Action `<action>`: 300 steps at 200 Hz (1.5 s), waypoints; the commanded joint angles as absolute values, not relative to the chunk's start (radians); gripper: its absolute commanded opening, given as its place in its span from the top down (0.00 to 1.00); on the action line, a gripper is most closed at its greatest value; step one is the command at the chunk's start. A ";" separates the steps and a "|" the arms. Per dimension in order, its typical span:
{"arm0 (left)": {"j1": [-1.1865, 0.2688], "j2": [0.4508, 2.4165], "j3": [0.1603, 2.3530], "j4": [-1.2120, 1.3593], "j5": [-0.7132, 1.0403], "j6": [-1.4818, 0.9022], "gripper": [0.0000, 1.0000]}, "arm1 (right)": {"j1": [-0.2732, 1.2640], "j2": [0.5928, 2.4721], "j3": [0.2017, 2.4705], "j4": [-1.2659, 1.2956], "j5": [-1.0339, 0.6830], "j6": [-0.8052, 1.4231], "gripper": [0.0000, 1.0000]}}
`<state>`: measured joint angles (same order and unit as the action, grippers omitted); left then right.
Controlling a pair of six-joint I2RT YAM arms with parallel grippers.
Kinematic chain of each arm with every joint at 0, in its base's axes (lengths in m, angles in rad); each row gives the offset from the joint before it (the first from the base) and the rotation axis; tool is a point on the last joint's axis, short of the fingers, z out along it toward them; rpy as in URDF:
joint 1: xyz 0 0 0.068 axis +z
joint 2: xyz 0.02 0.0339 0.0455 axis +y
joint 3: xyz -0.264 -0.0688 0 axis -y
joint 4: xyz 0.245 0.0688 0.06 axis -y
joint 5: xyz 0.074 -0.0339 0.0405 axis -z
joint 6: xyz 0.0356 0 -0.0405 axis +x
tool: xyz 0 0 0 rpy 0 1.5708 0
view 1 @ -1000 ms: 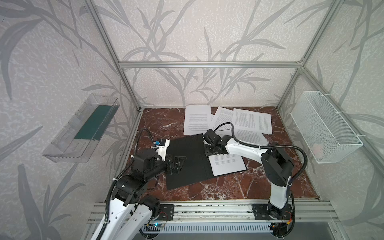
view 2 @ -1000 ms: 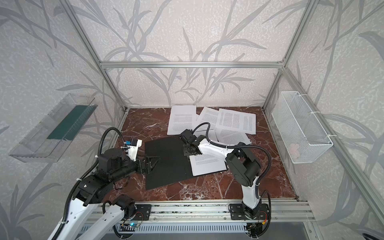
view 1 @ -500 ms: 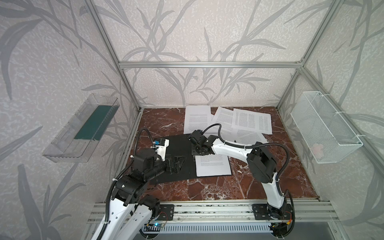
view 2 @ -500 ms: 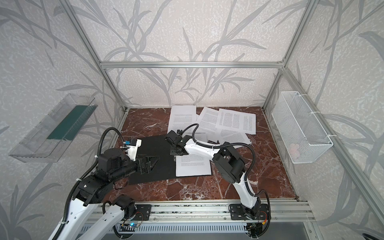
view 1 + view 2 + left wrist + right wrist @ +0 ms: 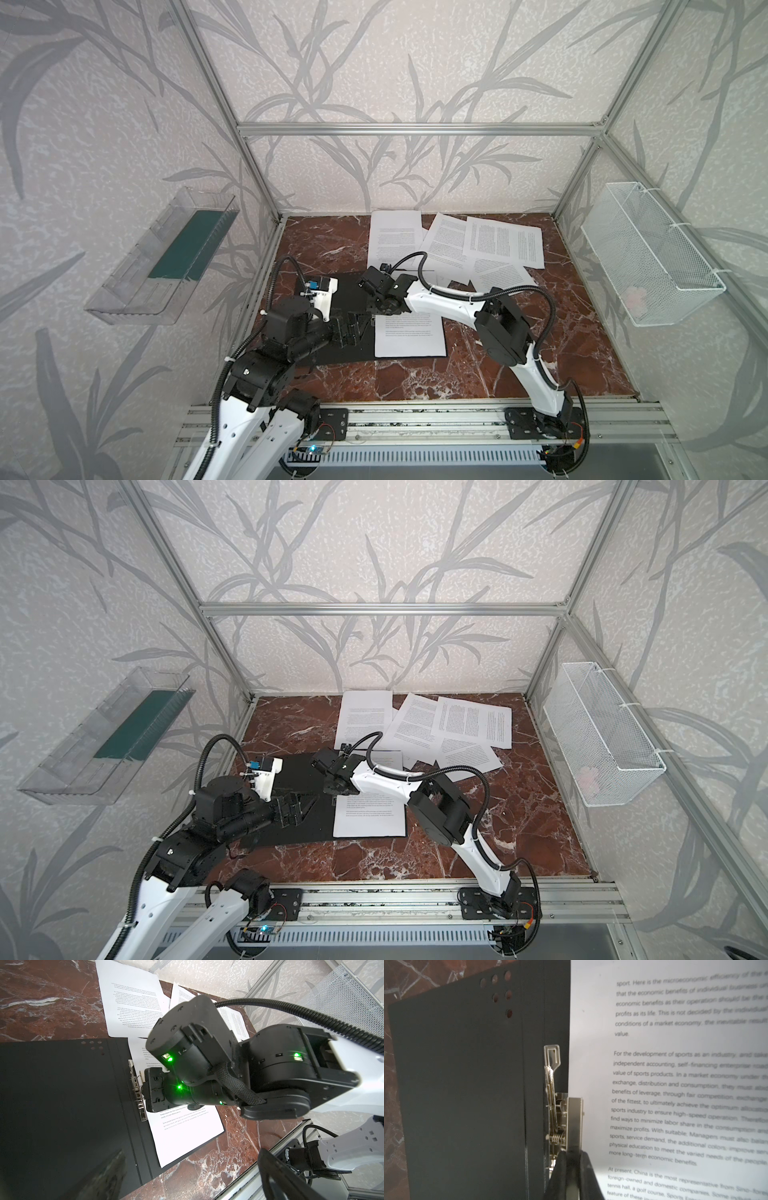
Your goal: Put the files into the folder
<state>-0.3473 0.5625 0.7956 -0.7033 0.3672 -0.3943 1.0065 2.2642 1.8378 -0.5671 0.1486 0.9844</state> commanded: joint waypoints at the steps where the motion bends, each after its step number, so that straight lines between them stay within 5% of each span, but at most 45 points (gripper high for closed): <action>1: -0.343 0.554 0.783 -0.696 0.376 -0.376 0.01 | 1.015 2.281 1.879 -0.579 0.163 1.015 0.90; 107: -0.339 0.552 0.785 -0.698 0.371 -0.373 0.01 | 1.017 2.258 1.864 -0.522 0.158 0.981 0.69; 180: -0.333 0.536 0.787 -0.712 0.320 -0.382 0.01 | 0.980 2.051 1.772 -0.483 0.263 0.735 0.50; 203: -0.332 0.529 0.787 -0.718 0.287 -0.390 0.01 | 0.911 1.933 1.650 -0.428 0.235 0.609 0.38; 235: -0.330 0.534 0.781 -0.712 0.291 -0.404 0.01 | 0.788 1.736 1.406 -0.301 0.159 0.468 0.08; 300: -0.328 0.703 0.761 -0.571 0.502 -0.516 0.01 | 0.384 1.542 0.972 -0.016 -0.164 0.543 0.02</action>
